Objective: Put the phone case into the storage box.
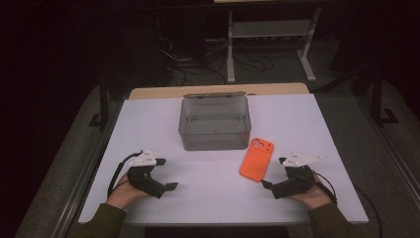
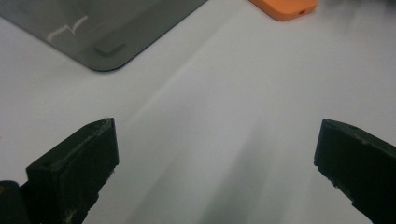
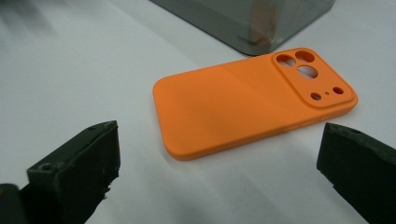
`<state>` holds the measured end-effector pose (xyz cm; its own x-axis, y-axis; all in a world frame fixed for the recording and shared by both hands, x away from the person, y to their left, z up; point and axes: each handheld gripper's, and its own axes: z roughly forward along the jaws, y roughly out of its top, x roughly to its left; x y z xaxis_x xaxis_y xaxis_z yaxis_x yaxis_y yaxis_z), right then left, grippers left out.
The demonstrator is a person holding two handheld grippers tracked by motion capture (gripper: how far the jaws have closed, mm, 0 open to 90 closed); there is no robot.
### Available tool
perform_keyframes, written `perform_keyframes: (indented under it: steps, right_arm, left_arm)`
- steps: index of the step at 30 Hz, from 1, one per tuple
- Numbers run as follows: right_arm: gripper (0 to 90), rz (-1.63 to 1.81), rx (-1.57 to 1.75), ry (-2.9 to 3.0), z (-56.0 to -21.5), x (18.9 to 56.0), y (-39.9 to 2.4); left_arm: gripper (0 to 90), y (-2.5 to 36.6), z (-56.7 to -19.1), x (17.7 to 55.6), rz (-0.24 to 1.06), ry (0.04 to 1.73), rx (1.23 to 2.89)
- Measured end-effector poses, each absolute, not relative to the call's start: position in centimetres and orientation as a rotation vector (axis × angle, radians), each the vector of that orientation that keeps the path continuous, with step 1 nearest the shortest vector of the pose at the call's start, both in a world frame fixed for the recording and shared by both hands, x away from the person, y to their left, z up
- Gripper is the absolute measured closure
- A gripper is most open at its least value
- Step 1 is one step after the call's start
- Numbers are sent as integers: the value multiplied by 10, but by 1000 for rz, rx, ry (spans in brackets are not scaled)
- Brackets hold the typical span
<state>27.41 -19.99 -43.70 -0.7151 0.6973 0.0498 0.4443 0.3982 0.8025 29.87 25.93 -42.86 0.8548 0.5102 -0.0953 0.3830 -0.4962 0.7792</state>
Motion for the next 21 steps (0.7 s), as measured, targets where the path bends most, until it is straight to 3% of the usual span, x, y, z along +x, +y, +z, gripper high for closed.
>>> perform_keyframes:
  steps: [21]
  right_arm:
    - [0,1184,1010,2362,-431,286,-200]
  left_arm:
    - [0,259,-429,300,179,648,2153]
